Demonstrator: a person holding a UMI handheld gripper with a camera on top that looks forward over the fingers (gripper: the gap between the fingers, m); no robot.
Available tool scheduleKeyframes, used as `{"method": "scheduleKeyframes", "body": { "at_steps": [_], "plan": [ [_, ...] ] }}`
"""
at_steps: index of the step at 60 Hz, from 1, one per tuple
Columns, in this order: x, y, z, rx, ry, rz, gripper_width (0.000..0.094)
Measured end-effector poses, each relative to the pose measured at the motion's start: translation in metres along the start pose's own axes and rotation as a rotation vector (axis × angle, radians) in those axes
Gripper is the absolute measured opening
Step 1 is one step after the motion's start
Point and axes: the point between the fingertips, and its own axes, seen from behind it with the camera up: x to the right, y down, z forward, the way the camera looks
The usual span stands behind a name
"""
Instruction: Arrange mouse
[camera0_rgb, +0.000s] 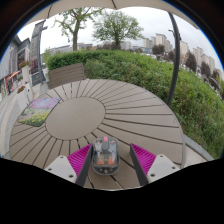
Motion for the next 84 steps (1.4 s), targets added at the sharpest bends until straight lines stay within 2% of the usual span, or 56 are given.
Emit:
{"method": "scheduleKeyframes", "body": {
  "at_steps": [3,5,17,23,31,40,48,57,71,82,84],
  "plan": [
    [0.003,0.000,0.001,-0.009,0.009,-0.001,0.0635],
    [0.005,0.000,0.002,-0.013,0.012,0.000,0.0461],
    [0.023,-0.003,-0.006,-0.092,0.080,0.048,0.0356],
    [0.034,-0.036,-0.022,-0.079,0.100,0.114,0.0356],
    [0.021,-0.115,-0.037,-0.007,0.084,0.122,0.0354],
    [-0.049,-0.191,-0.034,0.068,0.025,0.103,0.0354],
    [-0.149,-0.222,-0.018,0.085,-0.039,0.085,0.0353],
    [-0.268,-0.219,0.019,0.061,-0.090,0.056,0.0355],
    [-0.384,-0.164,0.101,-0.016,-0.097,0.016,0.0358],
    [-0.402,-0.117,0.135,-0.099,-0.069,0.016,0.0473],
    [-0.403,-0.118,0.135,-0.095,-0.072,0.018,0.0544]
  ]
}}
